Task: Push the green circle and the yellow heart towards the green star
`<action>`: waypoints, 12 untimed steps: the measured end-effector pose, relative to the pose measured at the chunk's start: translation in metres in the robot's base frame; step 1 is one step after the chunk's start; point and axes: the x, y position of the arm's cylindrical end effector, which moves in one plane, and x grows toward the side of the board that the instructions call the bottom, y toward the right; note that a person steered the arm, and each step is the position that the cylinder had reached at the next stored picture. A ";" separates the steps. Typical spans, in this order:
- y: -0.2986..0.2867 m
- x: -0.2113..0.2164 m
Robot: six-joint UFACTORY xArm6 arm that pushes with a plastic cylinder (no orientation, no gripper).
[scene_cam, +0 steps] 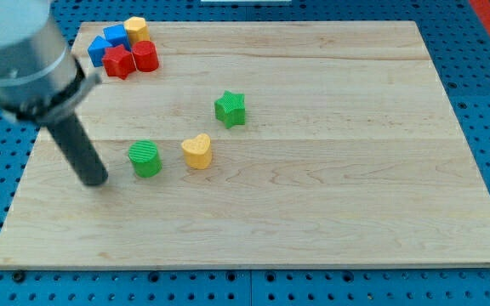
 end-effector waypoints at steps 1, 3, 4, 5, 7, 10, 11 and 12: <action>-0.002 -0.001; 0.082 -0.003; 0.149 -0.022; 0.211 -0.058; 0.202 -0.043; 0.156 0.063; 0.277 0.053; 0.351 0.031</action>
